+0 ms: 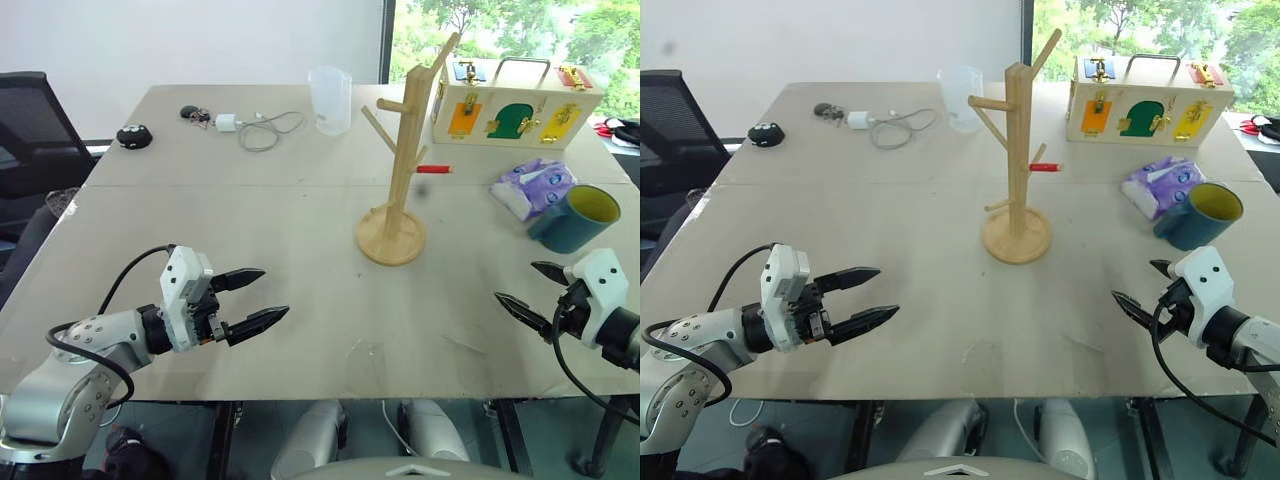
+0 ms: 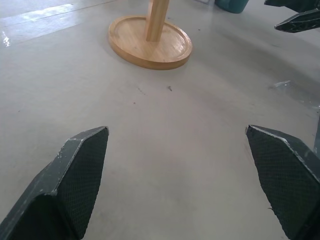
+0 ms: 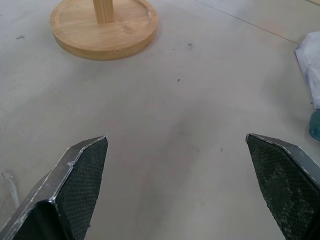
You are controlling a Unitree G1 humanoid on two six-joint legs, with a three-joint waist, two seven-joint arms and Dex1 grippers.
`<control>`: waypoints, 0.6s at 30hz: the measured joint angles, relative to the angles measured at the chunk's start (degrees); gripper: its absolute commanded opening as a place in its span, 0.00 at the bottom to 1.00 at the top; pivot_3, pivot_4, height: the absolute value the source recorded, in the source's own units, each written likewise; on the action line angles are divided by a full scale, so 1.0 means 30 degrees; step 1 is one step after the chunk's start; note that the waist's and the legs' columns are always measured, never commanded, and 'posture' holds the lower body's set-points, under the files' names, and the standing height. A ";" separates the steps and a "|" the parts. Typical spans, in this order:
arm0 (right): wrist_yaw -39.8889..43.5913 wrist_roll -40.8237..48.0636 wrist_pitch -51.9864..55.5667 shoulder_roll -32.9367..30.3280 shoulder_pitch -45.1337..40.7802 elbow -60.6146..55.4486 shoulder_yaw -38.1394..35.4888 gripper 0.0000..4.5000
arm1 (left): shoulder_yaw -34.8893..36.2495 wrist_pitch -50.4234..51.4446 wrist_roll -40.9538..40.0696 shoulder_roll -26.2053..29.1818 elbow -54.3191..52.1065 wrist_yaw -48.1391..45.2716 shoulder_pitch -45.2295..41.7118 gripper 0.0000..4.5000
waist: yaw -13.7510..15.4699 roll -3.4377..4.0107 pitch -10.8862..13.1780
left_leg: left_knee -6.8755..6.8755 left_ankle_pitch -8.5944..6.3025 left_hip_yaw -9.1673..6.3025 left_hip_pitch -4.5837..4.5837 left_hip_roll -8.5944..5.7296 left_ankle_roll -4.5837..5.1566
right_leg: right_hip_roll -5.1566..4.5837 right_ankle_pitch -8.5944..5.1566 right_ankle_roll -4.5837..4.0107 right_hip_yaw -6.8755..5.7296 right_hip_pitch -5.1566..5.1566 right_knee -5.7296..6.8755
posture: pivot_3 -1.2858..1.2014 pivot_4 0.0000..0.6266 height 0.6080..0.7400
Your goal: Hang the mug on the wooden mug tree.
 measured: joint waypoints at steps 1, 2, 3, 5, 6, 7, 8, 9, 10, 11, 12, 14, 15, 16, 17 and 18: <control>0.0000 0.0003 0.0000 0.0000 0.0000 0.0000 -0.0001 0.99 | 0.0000 0.0000 0.0000 0.0000 0.0000 0.0000 0.0000 1.00 | 0.0002 0.0000 0.0000 | 0.0000 0.0000 0.0001 -0.0001 0.0000 0.0000 | -0.0001 0.0000 0.0000 0.0001 0.0000 -0.0003 | 0.52 0.24 1.00; -0.0156 0.0049 0.0054 0.0080 0.0111 -0.0079 -0.0086 0.99 | -0.0072 0.0026 -0.0001 -0.0011 0.0075 -0.0025 -0.0219 1.00 | 0.0024 -0.0002 0.0001 | -0.0001 -0.0001 0.0000 -0.0004 0.0000 0.0001 | -0.0003 0.0000 0.0000 0.0000 0.0000 -0.0009 | 0.52 0.24 1.00; -0.0637 0.0078 0.0168 0.0536 0.0056 -0.0234 -0.0104 0.99 | -0.0155 0.0011 -0.0011 -0.0132 0.0216 -0.0039 -0.0826 1.00 | 0.0071 -0.0020 0.0004 | 0.0004 0.0000 -0.0024 -0.0011 0.0000 -0.0001 | -0.0003 0.0001 0.0000 -0.0025 0.0002 -0.0012 | 0.52 0.24 1.00; -0.1788 0.0200 0.0560 0.1675 -0.0613 -0.0723 0.0295 0.99 | -0.0430 -0.0040 -0.0087 -0.0605 0.0311 -0.0032 -0.2040 1.00 | 0.0054 -0.0021 0.0002 | 0.0013 0.0000 -0.0025 -0.0011 -0.0001 -0.0004 | -0.0004 0.0003 -0.0002 -0.0026 0.0002 -0.0003 | 0.52 0.24 1.00; -0.2182 0.0183 0.0594 0.1974 -0.0872 -0.0903 0.0686 0.99 | -0.0672 -0.0119 -0.0205 -0.0822 0.0293 -0.0030 -0.2514 1.00 | 0.0031 -0.0020 0.0001 | 0.0015 0.0001 -0.0017 -0.0009 -0.0002 -0.0005 | -0.0005 0.0003 -0.0002 -0.0018 0.0000 0.0005 | 0.52 0.24 1.00; -0.2420 0.0111 0.0586 0.2020 -0.0916 -0.1065 0.0968 0.99 | -0.0897 -0.0178 -0.0259 -0.1008 0.0239 -0.0006 -0.2747 1.00 | 0.0017 -0.0016 0.0002 | 0.0014 0.0000 -0.0009 -0.0009 -0.0003 -0.0004 | -0.0007 0.0003 -0.0002 -0.0010 -0.0002 0.0004 | 0.52 0.24 1.00; -0.2742 0.0057 0.0617 0.2144 -0.0982 -0.1103 0.1057 0.99 | -0.1072 -0.0199 -0.0297 -0.1201 0.0220 0.0036 -0.2832 1.00 | -0.0012 -0.0017 0.0002 | 0.0011 0.0000 -0.0004 -0.0008 -0.0003 -0.0004 | -0.0004 0.0002 -0.0002 -0.0003 -0.0007 0.0000 | 0.52 0.24 1.00; -0.3161 0.0044 0.0728 0.2446 -0.1132 -0.1097 0.1016 0.99 | -0.1154 -0.0196 -0.0310 -0.1407 0.0219 0.0094 -0.2894 1.00 | -0.0046 -0.0026 0.0006 | 0.0010 -0.0001 -0.0005 -0.0010 -0.0002 -0.0005 | 0.0003 0.0002 -0.0002 0.0002 -0.0016 0.0001 | 0.52 0.24 1.00; -0.3681 0.0053 0.0927 0.2762 -0.1314 -0.1096 0.0979 0.99 | -0.1288 -0.0194 -0.0342 -0.1513 0.0209 0.0121 -0.3002 1.00 | -0.0056 -0.0025 0.0007 | 0.0009 -0.0002 -0.0004 -0.0012 -0.0002 -0.0008 | 0.0006 0.0002 -0.0003 0.0009 -0.0023 0.0002 | 0.52 0.24 1.00; -0.4471 0.0035 0.1279 0.3246 -0.1762 -0.1046 0.0982 0.99 | -0.1418 -0.0192 -0.0382 -0.1661 0.0113 0.0214 -0.3310 1.00 | -0.0048 -0.0024 0.0008 | 0.0005 -0.0001 -0.0005 -0.0012 -0.0002 -0.0011 | 0.0007 0.0002 -0.0003 0.0008 -0.0029 0.0007 | 0.52 0.24 1.00; -0.4565 0.0034 0.1316 0.3284 -0.1821 -0.1037 0.0983 0.99 | -0.1421 -0.0193 -0.0393 -0.1689 0.0063 0.0238 -0.3348 1.00 | -0.0041 -0.0023 0.0008 | 0.0005 -0.0001 -0.0004 -0.0012 -0.0002 -0.0011 | 0.0007 0.0002 -0.0003 0.0008 -0.0029 0.0008 | 0.52 0.24 1.00; -0.5608 -0.0323 0.1452 0.3696 -0.2341 -0.0849 0.1069 0.99 | -0.1444 -0.0191 -0.0688 -0.1739 -0.0072 0.0207 -0.3683 1.00 | -0.0018 -0.0035 0.0003 | 0.0009 0.0000 -0.0008 -0.0010 -0.0002 -0.0012 | 0.0008 0.0002 -0.0004 -0.0001 -0.0025 0.0013 | 0.52 0.24 1.00; -0.6117 -0.0514 0.1486 0.4007 -0.2632 -0.0621 0.1076 0.99 | -0.1498 -0.0195 -0.0864 -0.1775 -0.0130 0.0082 -0.3938 1.00 | -0.0017 -0.0032 0.0003 | 0.0009 0.0000 -0.0003 -0.0010 -0.0003 -0.0011 | 0.0006 0.0002 -0.0004 0.0002 -0.0025 0.0015 | 0.52 0.24 1.00; -0.6508 -0.0661 0.1499 0.4255 -0.2798 -0.0439 0.1114 0.99 | -0.1511 -0.0204 -0.1090 -0.1771 -0.0281 -0.0094 -0.4065 1.00 | -0.0019 -0.0029 0.0004 | 0.0008 0.0000 0.0002 -0.0009 -0.0003 -0.0011 | 0.0005 0.0002 -0.0004 0.0006 -0.0025 0.0015 | 0.52 0.24 1.00; -0.6856 -0.0811 0.1496 0.4436 -0.2980 -0.0174 0.1168 0.99 | -0.1528 -0.0206 -0.1303 -0.1771 -0.0459 -0.0314 -0.4124 1.00 | -0.0025 -0.0030 0.0004 | 0.0008 -0.0001 0.0001 -0.0009 -0.0003 -0.0011 | 0.0007 0.0002 -0.0004 0.0006 -0.0025 0.0016 | 0.52 0.24 1.00; -0.7142 -0.0942 0.1489 0.4636 -0.3177 0.0102 0.1175 0.99 | -0.1549 -0.0200 -0.1599 -0.1771 -0.0590 -0.0514 -0.4213 1.00 | -0.0024 -0.0029 0.0005 | 0.0008 0.0000 0.0001 -0.0011 -0.0003 -0.0011 | 0.0007 0.0002 -0.0004 0.0006 -0.0028 0.0015 | 0.52 0.24 1.00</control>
